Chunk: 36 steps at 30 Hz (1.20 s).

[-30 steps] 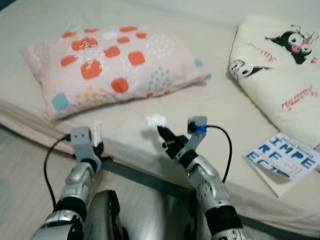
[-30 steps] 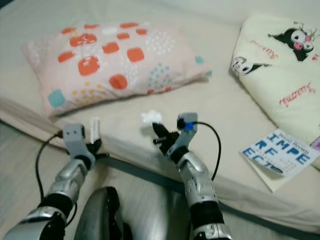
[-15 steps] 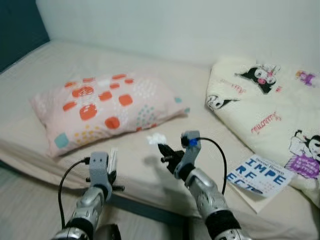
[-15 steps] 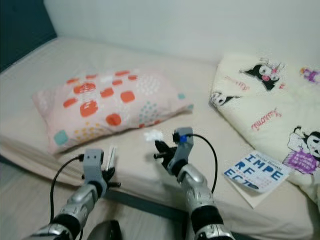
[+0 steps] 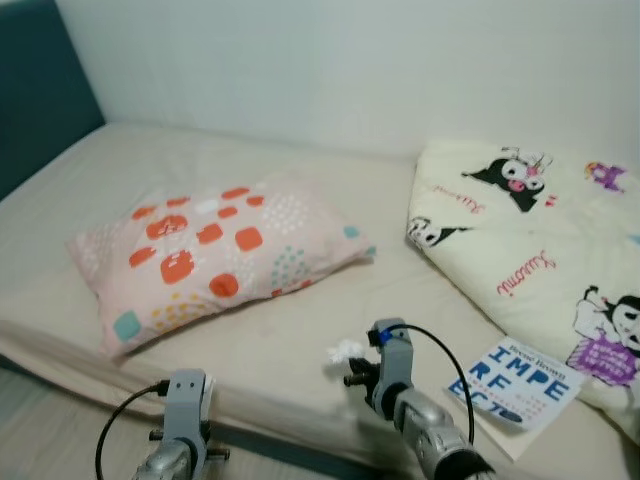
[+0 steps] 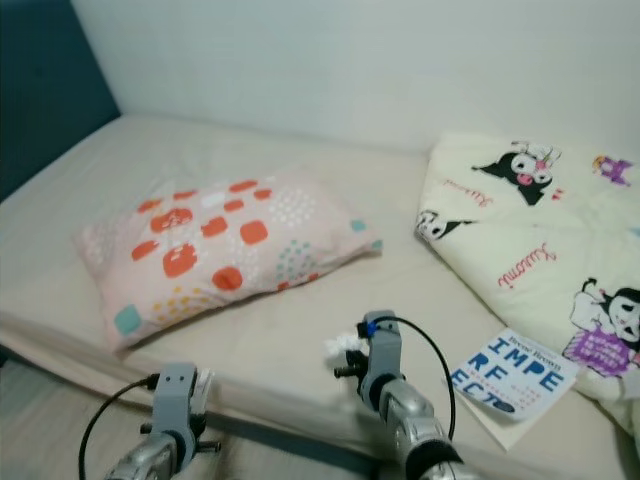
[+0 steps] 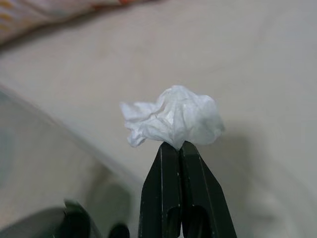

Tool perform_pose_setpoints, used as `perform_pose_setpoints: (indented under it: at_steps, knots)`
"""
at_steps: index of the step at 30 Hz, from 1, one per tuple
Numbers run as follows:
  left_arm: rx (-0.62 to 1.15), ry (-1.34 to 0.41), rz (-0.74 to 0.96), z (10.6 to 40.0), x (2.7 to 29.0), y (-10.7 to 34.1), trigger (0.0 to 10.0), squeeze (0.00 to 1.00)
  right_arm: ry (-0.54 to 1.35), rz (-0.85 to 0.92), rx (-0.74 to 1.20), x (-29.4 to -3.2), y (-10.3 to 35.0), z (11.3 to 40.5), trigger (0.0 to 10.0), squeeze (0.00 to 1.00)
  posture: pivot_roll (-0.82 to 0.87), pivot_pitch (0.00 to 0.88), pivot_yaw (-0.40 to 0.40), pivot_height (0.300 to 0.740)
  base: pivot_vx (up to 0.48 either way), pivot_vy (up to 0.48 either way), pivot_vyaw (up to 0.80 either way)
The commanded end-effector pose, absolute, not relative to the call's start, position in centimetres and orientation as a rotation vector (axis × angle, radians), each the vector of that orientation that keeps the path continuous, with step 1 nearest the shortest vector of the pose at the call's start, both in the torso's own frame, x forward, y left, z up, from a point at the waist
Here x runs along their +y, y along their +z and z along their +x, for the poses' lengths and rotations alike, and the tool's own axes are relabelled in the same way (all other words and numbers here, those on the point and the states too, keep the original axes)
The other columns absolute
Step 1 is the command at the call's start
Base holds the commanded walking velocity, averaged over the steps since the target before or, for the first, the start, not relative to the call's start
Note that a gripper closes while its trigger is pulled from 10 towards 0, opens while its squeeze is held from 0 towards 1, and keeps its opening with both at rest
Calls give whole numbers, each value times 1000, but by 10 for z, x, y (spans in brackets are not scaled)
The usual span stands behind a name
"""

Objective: Clean up the room

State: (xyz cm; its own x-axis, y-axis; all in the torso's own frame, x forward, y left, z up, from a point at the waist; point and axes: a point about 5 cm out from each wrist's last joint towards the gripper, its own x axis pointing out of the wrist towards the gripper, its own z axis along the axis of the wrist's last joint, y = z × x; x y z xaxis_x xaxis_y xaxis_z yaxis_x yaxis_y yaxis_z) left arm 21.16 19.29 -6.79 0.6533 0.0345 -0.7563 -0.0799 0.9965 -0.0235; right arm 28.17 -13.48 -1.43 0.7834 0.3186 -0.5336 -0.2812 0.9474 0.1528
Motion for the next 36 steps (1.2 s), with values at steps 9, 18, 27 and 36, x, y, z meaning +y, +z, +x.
perform_pose_setpoints:
  at_steps: [9,18,27,36]
  knots:
    - [1044,104,-36,162,205,-92,10000,0,243,36,689,-147,-32,266,0,0,-14,4,-8,712,-300,0,0]
    - [1019,94,-5,164,206,-90,10000,0,203,23,714,-151,-37,261,0,0,-4,12,-14,740,-45,0,0]
    - [1004,75,5,165,207,-89,10000,0,233,17,734,-148,-39,258,10000,0,-7,21,-18,740,0,0,354]
    - [1006,39,13,161,200,-92,10000,0,172,47,792,-157,-49,247,10000,0,1,27,-32,740,0,0,792]
